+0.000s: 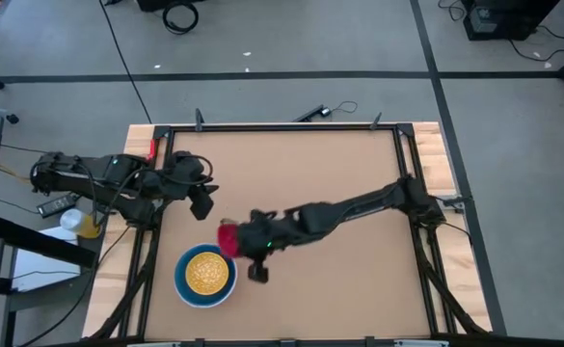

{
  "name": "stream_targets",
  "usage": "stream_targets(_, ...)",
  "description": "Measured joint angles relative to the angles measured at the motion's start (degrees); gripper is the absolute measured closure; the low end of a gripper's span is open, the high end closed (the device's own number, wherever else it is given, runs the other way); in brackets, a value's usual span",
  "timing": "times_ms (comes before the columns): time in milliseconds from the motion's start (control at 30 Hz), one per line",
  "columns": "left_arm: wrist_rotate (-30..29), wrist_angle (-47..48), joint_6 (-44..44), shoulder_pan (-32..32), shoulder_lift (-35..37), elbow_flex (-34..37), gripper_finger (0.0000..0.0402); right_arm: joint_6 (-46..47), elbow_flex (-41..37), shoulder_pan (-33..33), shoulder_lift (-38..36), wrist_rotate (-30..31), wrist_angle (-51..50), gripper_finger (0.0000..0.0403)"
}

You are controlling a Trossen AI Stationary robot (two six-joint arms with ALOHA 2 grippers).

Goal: Nest bowls inside each other
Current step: Stack the red bowl on top of the yellow bowl, then return to Home Position

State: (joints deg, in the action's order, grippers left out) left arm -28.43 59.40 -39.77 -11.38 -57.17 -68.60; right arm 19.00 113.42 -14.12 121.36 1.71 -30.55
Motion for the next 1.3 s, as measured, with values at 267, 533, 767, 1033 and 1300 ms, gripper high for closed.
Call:
stream_targets(267,0.27,2.43,0.4,-2.55,1.53,0.0,0.026,-9.61,17.93,-1.77,13.1,0.03,-0.84,0.0382)
stream_targets(533,1.15,5.88,-0.44,-4.66,2.16,0.0,0.026,-9.85,21.33,-2.1,20.23,-2.44,-0.58,0.0382)
stream_targets(767,1.58,7.66,-2.0,-6.58,2.23,0.0,0.026,-11.24,21.3,-3.49,20.6,-0.14,-1.46,0.0363)
stream_targets(1033,1.55,8.07,-3.15,-6.69,2.21,0.0,0.026,-10.26,21.54,-3.5,20.42,-3.68,1.25,0.0245)
stream_targets(1300,1.28,7.43,-5.21,-7.09,2.16,0.0,0.026,0.81,21.54,-2.27,18.36,-0.07,-3.47,0.02)
